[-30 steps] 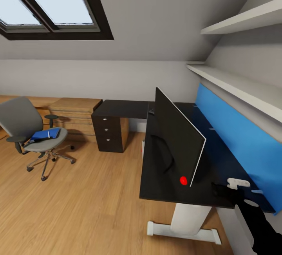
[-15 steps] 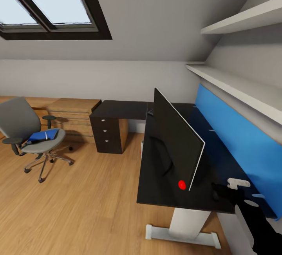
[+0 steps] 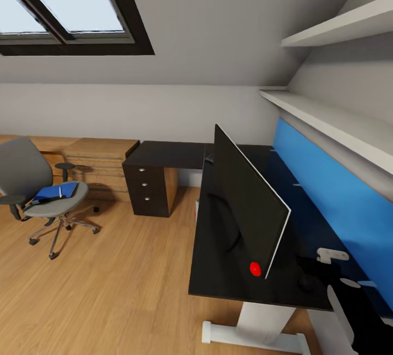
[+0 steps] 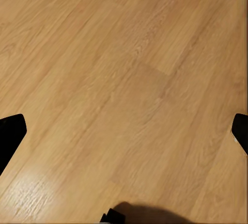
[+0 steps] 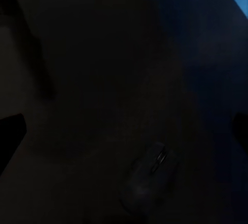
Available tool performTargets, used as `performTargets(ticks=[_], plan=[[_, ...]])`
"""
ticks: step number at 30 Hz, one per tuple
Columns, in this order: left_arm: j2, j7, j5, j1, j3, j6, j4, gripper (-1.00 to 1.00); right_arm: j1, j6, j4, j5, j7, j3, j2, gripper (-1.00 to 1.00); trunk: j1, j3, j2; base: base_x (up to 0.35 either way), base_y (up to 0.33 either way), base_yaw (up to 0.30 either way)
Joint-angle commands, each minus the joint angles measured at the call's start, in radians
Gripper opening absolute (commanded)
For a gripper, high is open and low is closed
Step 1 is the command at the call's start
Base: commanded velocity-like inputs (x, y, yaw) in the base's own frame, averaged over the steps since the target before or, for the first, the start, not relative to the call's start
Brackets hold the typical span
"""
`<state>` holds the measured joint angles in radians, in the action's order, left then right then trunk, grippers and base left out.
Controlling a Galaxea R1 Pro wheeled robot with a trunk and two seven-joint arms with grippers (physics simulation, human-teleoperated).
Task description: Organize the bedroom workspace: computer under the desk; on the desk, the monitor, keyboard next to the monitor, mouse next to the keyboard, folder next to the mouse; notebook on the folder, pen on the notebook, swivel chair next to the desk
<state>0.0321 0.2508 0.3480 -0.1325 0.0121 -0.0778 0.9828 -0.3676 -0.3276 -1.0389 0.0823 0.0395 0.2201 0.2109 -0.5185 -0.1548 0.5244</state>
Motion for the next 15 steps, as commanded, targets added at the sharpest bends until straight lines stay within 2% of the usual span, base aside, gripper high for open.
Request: performTargets(ticks=[1, 5, 15], plan=[[0.000, 0.003, 0.011, 0.000, -0.002, -0.004, 0.014, 1.00, -0.001, -0.005, -0.001, 0.009, 0.004, 0.001, 0.000, 1.00, -0.001, -0.002, 0.002, 0.010, -0.001, 0.000], [-0.001, 0.005, 0.011, -0.001, -0.003, -0.003, 0.027, 1.00, -0.001, -0.005, -0.001, 0.010, 0.007, 0.002, -0.001, 1.00, -0.001, -0.002, 0.002, 0.004, -0.001, 0.000], [0.000, 0.008, 0.012, 0.000, -0.001, -0.002, 0.031, 1.00, -0.001, -0.005, -0.001, 0.011, 0.007, 0.012, -0.001, 1.00, -0.039, -0.033, 0.072, 0.000, 0.000, 0.000]])
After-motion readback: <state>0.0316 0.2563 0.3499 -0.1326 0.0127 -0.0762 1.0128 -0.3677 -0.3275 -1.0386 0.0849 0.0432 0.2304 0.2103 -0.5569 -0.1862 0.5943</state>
